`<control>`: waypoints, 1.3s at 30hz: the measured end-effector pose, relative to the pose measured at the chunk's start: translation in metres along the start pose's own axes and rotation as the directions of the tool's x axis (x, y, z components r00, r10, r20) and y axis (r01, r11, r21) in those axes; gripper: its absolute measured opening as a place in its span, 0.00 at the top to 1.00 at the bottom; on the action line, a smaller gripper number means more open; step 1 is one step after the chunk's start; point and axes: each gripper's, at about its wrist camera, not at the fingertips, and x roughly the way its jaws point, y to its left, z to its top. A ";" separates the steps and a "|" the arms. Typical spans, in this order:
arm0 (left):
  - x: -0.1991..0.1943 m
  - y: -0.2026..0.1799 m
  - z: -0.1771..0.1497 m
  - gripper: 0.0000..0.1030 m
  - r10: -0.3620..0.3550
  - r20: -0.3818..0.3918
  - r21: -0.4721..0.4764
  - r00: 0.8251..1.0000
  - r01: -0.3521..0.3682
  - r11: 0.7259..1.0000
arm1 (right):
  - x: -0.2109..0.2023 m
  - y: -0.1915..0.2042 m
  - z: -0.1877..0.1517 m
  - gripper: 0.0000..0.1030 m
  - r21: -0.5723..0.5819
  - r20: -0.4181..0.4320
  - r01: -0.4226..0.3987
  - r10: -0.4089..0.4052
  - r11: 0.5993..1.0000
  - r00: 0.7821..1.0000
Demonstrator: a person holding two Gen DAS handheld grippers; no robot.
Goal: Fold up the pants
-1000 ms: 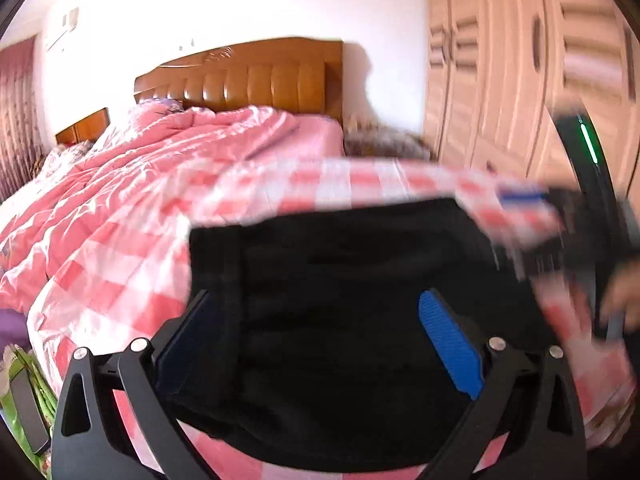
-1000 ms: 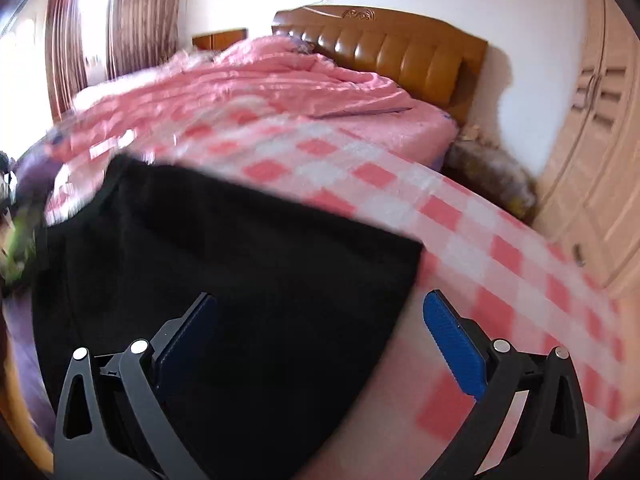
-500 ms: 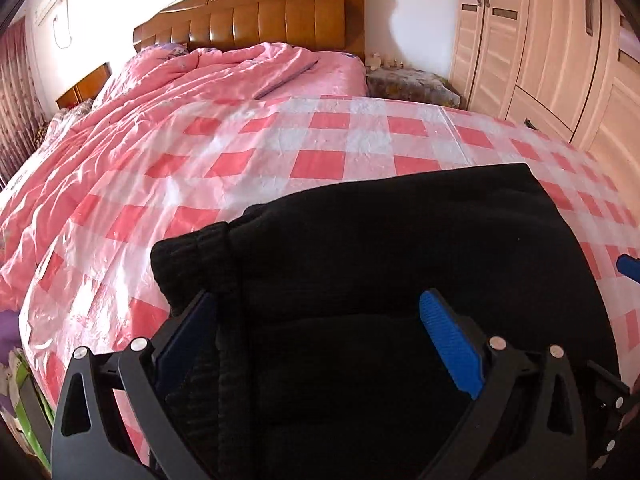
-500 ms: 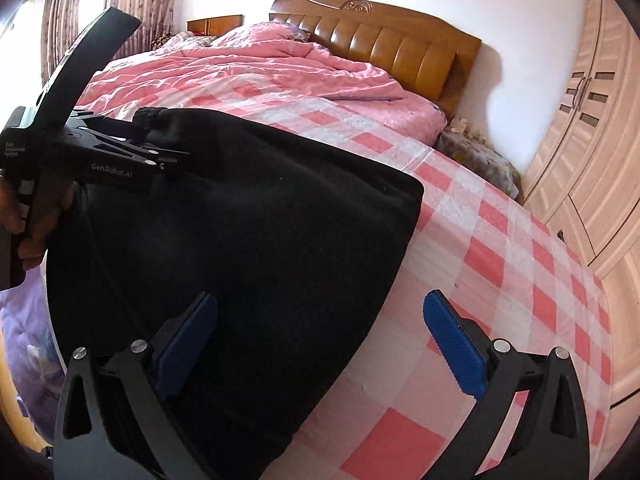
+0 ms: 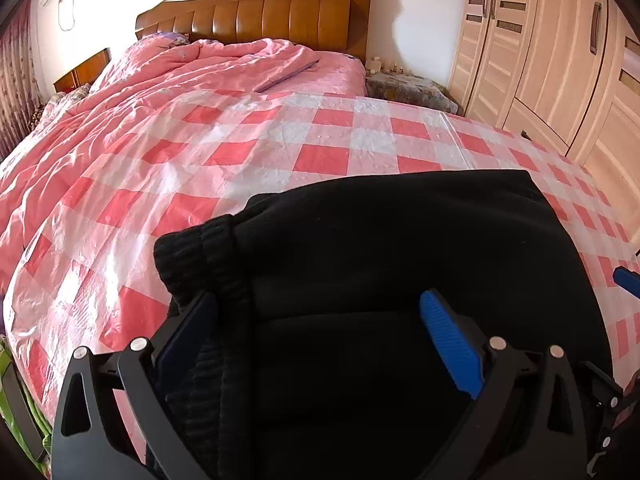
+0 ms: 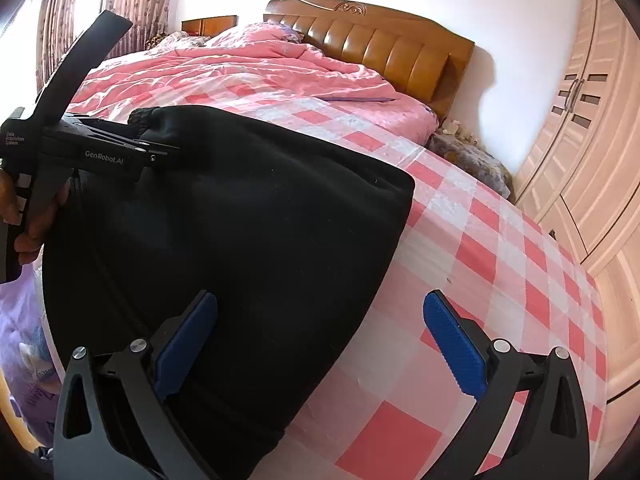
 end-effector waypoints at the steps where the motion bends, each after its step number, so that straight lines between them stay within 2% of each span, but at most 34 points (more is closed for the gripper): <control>1: 0.000 0.000 0.000 0.02 0.000 0.000 -0.002 1.000 0.000 1.000 | 0.000 0.000 0.000 0.04 0.000 0.001 0.002 -0.002 1.000 1.000; 17: 0.001 0.000 0.000 0.02 -0.001 0.006 -0.012 1.000 0.001 1.000 | -0.004 0.006 -0.003 0.04 -0.024 0.008 0.066 -0.066 0.998 0.998; 20: -0.004 0.000 0.000 0.02 0.025 0.006 -0.035 1.000 -0.025 0.999 | -0.014 0.007 -0.004 0.04 -0.036 -0.024 0.094 -0.094 0.995 0.995; 21: -0.014 -0.001 -0.002 0.02 0.060 0.016 -0.047 0.998 -0.059 0.997 | -0.025 0.003 -0.006 0.04 -0.030 -0.012 0.083 -0.084 0.996 0.996; 23: -0.039 -0.003 -0.009 0.02 0.069 0.071 -0.037 0.995 -0.066 0.997 | -0.047 -0.011 -0.013 0.04 0.035 0.036 -0.020 0.019 0.999 0.999; 24: -0.054 -0.002 -0.015 0.02 0.069 0.108 -0.036 0.992 -0.065 0.997 | -0.057 -0.022 -0.020 0.04 0.095 0.074 -0.135 0.128 0.986 0.989; 25: -0.069 0.001 -0.025 0.02 0.084 0.136 -0.042 0.987 -0.079 0.996 | -0.061 -0.028 -0.025 0.04 0.124 0.097 -0.204 0.193 0.971 0.976; 28: -0.080 0.016 -0.048 0.02 0.117 0.109 -0.050 0.987 -0.112 0.992 | -0.056 -0.013 -0.041 0.04 0.083 0.103 -0.315 0.306 0.945 0.946; 31: -0.068 0.022 -0.065 0.01 0.139 0.066 -0.020 0.988 -0.138 0.990 | -0.044 0.016 -0.043 0.04 0.047 0.070 -0.368 0.364 0.929 0.929; 34: -0.064 0.032 -0.068 0.01 0.090 0.071 -0.073 0.993 -0.085 0.994 | -0.031 0.040 -0.043 0.04 -0.021 0.015 -0.279 0.279 0.960 0.960; 36: -0.058 0.037 -0.069 0.01 0.066 0.061 -0.100 0.996 -0.060 0.993 | -0.024 0.046 -0.044 0.04 -0.066 -0.040 -0.248 0.245 0.967 0.969; 38: -0.054 0.043 -0.072 0.01 0.032 0.055 -0.127 0.998 -0.024 0.992 | -0.019 0.043 -0.047 0.04 -0.057 -0.084 -0.244 0.239 0.968 0.967; 39: -0.053 0.045 -0.074 0.01 0.022 0.055 -0.137 0.998 -0.014 0.991 | -0.015 0.037 -0.050 0.04 -0.009 -0.118 -0.268 0.265 0.963 0.957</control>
